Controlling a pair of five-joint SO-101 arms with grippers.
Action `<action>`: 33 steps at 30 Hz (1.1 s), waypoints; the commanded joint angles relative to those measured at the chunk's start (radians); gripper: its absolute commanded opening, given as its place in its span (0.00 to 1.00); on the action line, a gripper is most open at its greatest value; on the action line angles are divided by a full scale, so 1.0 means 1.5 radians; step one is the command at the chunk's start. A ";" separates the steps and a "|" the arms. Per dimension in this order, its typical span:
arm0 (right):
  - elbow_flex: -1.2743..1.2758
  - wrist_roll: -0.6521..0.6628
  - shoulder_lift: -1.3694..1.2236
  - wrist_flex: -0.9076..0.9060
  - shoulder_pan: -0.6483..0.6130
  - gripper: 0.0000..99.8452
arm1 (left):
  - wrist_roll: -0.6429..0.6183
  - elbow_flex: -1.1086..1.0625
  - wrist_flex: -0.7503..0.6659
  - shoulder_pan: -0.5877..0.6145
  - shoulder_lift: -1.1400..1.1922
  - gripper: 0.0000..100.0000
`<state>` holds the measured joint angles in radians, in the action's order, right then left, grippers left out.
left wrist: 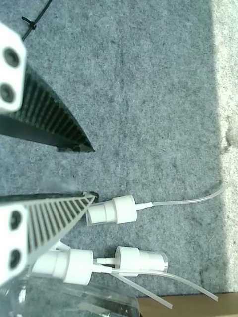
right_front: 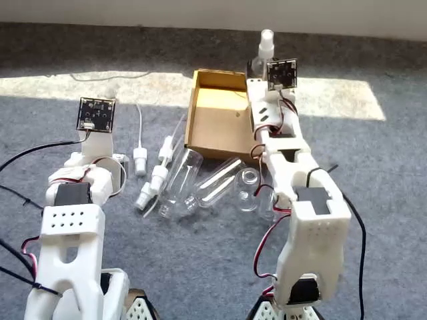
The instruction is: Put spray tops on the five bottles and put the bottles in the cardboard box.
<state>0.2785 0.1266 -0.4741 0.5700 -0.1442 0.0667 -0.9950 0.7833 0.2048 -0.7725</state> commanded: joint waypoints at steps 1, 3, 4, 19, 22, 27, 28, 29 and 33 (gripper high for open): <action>-0.026 -0.005 0.001 0.018 0.013 0.00 | 0.002 0.003 -0.014 0.004 -0.008 0.13; -0.052 -0.005 -0.022 0.018 0.016 0.00 | 0.002 0.003 -0.014 0.004 -0.008 0.13; -0.065 -0.005 -0.033 0.018 0.019 0.00 | 0.002 0.003 -0.014 0.004 -0.008 0.13; -0.183 -0.005 -0.128 0.019 0.030 0.00 | 0.002 0.003 -0.014 0.004 -0.008 0.13; -0.206 -0.005 -0.151 0.019 0.031 0.00 | 0.002 0.003 -0.014 0.004 -0.008 0.13; -0.237 -0.005 -0.175 0.019 0.032 0.00 | 0.002 0.003 -0.014 0.004 -0.008 0.13; -0.238 -0.005 -0.175 0.019 0.032 0.01 | 0.002 0.003 -0.014 0.004 -0.008 0.13; -0.237 -0.005 -0.175 0.019 0.032 0.01 | 0.002 0.003 -0.014 0.004 -0.008 0.13; -0.237 -0.004 -0.173 0.019 0.033 0.01 | 0.002 0.003 -0.014 0.004 -0.008 0.13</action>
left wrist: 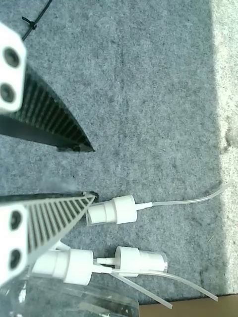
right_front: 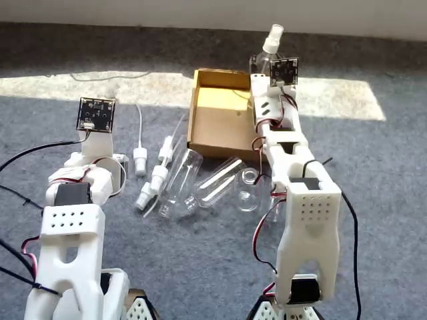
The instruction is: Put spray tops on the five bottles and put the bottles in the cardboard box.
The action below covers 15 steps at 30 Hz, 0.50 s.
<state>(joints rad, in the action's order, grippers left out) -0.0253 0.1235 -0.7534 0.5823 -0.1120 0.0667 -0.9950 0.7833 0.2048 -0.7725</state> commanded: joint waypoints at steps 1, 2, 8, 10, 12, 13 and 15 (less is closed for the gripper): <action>-0.033 0.001 0.013 0.011 0.012 0.01 | 0.002 0.003 -0.014 0.004 -0.008 0.13; -0.030 0.014 0.013 0.011 0.012 0.01 | 0.002 0.003 -0.014 0.004 -0.008 0.13; -0.029 0.086 0.014 0.011 0.003 0.01 | 0.002 0.003 -0.014 0.004 -0.008 0.13; -0.029 0.086 0.014 0.011 0.002 0.01 | 0.002 0.003 -0.014 0.004 -0.008 0.13; -0.029 0.086 0.014 0.012 0.004 0.01 | 0.002 0.003 -0.014 0.004 -0.008 0.13; -0.029 0.086 0.014 0.012 0.005 0.01 | 0.002 0.003 -0.014 0.004 -0.008 0.13; -0.029 0.086 0.014 0.012 0.005 0.01 | 0.002 0.003 -0.014 0.004 -0.008 0.13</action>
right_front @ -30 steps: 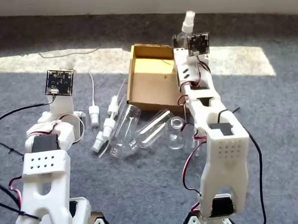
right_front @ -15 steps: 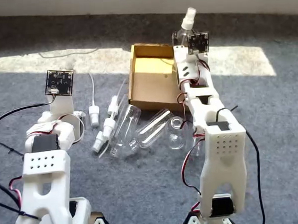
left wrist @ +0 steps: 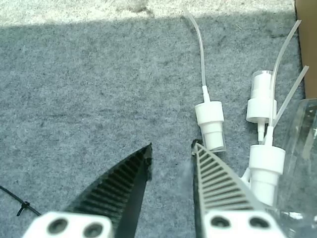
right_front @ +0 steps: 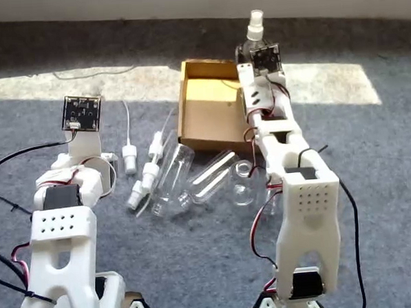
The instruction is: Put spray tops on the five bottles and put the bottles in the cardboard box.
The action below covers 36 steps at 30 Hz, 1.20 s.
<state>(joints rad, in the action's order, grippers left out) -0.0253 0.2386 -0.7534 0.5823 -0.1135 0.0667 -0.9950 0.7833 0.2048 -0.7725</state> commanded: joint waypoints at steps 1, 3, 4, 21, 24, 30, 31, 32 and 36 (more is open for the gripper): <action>-0.029 0.009 0.014 0.012 0.006 0.01 | 0.002 0.003 -0.014 0.004 -0.008 0.13; -0.029 0.009 0.014 0.012 0.005 0.01 | 0.002 0.003 -0.014 0.004 -0.008 0.13; -0.029 0.008 0.014 0.013 0.005 0.01 | 0.002 0.003 -0.014 0.004 -0.008 0.13; 0.068 0.006 0.080 0.050 0.004 0.12 | 0.002 0.003 -0.014 0.004 -0.008 0.13; 0.087 0.005 0.096 0.050 0.004 0.13 | 0.002 0.003 -0.014 0.004 -0.008 0.13; 0.091 0.005 0.107 0.050 0.005 0.13 | 0.002 0.003 -0.014 0.005 -0.008 0.13; 0.091 0.005 0.107 0.050 0.005 0.13 | 0.002 0.003 -0.014 0.005 -0.008 0.13; 0.091 0.005 0.106 0.050 0.005 0.13 | 0.002 0.003 -0.014 0.005 -0.008 0.13; 0.091 0.005 0.107 0.050 0.005 0.18 | 0.002 0.003 -0.014 0.005 -0.008 0.13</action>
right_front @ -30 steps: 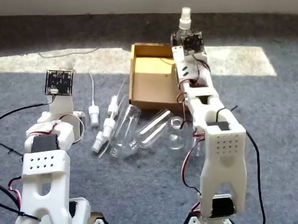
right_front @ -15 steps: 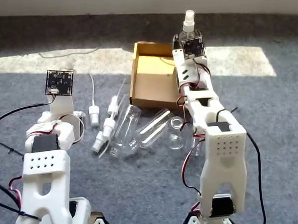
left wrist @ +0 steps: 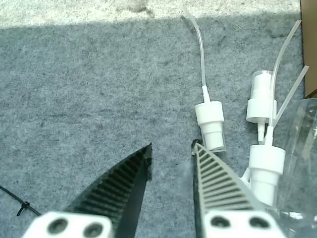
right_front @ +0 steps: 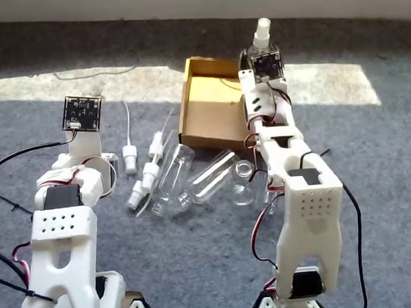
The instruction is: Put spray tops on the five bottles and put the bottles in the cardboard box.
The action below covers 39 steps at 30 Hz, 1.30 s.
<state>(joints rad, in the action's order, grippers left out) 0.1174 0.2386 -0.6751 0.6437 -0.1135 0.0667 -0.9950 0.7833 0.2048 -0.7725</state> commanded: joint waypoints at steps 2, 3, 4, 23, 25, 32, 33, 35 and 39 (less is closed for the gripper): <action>-0.004 0.005 0.055 0.009 0.004 0.22 | 0.002 0.003 -0.014 0.005 -0.008 0.13; -0.004 0.005 0.055 0.009 0.004 0.24 | 0.002 0.003 -0.014 0.005 -0.008 0.13; -0.004 0.005 0.056 0.009 0.003 0.24 | 0.002 0.003 -0.014 0.005 -0.008 0.13; -0.016 0.006 0.094 -0.063 0.004 0.24 | 0.003 -0.008 -0.048 0.005 -0.004 0.13; -0.020 0.006 0.112 -0.091 0.003 0.24 | 0.003 -0.008 -0.051 0.005 -0.004 0.13; -0.021 0.007 0.184 -0.143 0.004 0.24 | 0.003 -0.008 -0.050 0.005 -0.004 0.13; -0.021 0.008 0.192 -0.143 0.004 0.24 | 0.003 -0.008 -0.049 0.005 -0.004 0.13; -0.021 0.009 0.213 -0.143 0.005 0.24 | 0.003 -0.009 -0.049 0.005 -0.004 0.13; -0.031 0.009 0.274 -0.182 0.005 0.24 | 0.003 -0.009 -0.049 0.005 -0.004 0.13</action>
<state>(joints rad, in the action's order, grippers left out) 0.1189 0.2447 -0.3867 0.4181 -0.1120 0.0667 -1.0134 0.7281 0.2048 -0.7725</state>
